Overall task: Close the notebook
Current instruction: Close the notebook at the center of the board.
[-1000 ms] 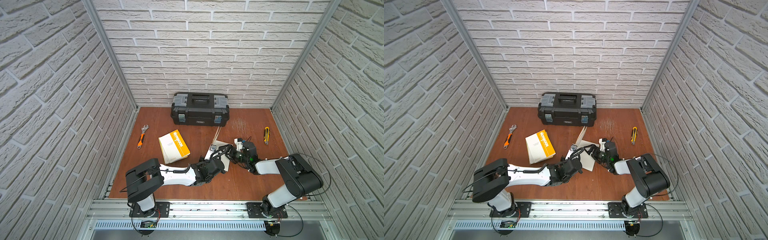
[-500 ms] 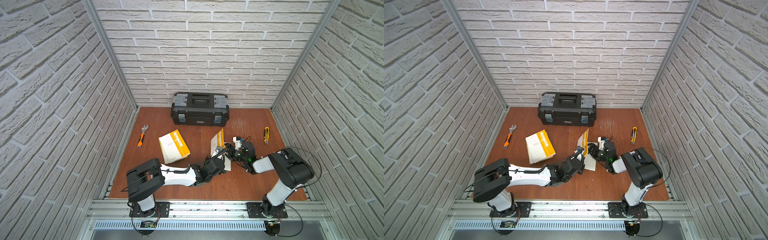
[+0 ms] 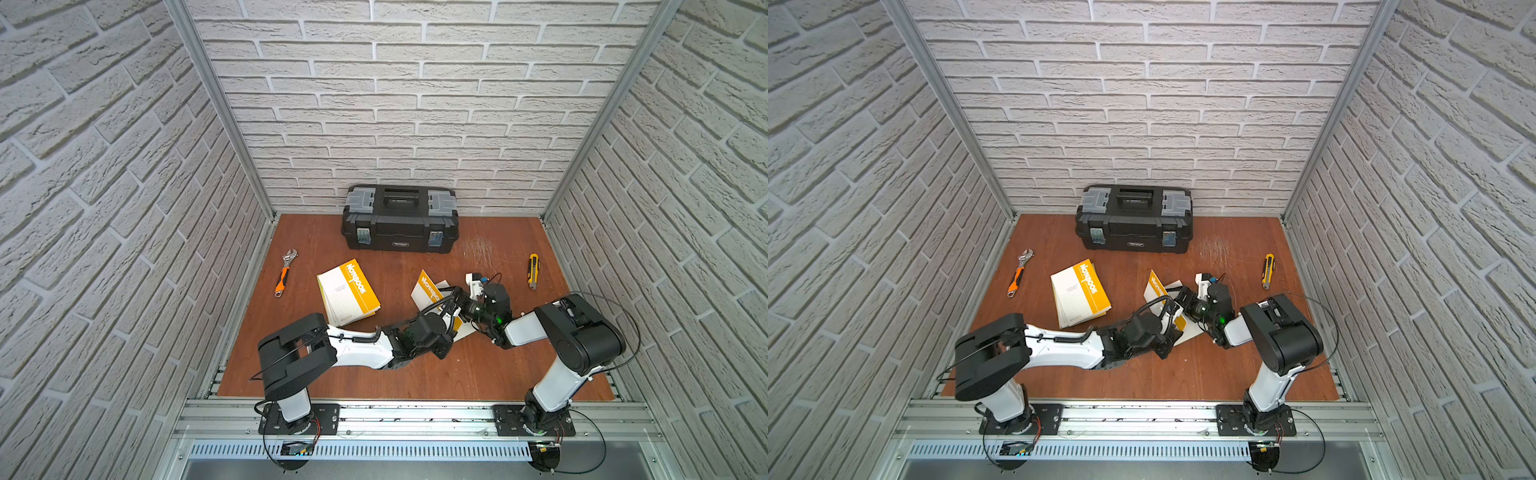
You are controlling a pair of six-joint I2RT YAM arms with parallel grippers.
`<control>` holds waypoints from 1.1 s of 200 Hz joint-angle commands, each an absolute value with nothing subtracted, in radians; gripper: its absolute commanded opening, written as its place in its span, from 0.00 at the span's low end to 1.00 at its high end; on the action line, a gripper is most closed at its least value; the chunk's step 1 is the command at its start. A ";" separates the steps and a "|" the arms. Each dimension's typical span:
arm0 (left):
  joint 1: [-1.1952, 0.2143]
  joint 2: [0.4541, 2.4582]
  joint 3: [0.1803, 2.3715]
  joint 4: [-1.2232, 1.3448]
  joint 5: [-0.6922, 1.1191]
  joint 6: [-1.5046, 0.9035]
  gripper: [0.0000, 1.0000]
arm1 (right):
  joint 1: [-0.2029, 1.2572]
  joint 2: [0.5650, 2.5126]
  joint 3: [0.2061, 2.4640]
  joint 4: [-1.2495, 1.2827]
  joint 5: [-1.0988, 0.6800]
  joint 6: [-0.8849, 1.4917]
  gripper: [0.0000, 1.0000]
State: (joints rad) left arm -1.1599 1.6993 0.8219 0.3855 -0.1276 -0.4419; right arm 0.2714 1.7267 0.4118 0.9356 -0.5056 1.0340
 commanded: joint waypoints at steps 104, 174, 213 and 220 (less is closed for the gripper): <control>-0.948 1.849 0.954 0.237 0.043 -0.616 0.31 | 0.274 1.554 0.454 0.638 -0.455 0.986 1.00; -0.879 1.918 0.977 0.270 0.139 -0.673 0.31 | 0.273 1.439 0.457 0.577 -0.403 0.953 1.00; -0.874 1.956 1.017 0.249 0.187 -0.670 0.30 | 0.274 1.275 0.527 0.346 -0.353 0.832 1.00; -0.872 1.960 1.021 0.249 0.194 -0.670 0.31 | 0.275 1.249 0.549 0.296 -0.341 0.805 1.00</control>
State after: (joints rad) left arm -0.8795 1.9274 1.0004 0.2550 0.1486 -0.6666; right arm 0.2710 1.3312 0.4789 0.4438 -0.3904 0.9184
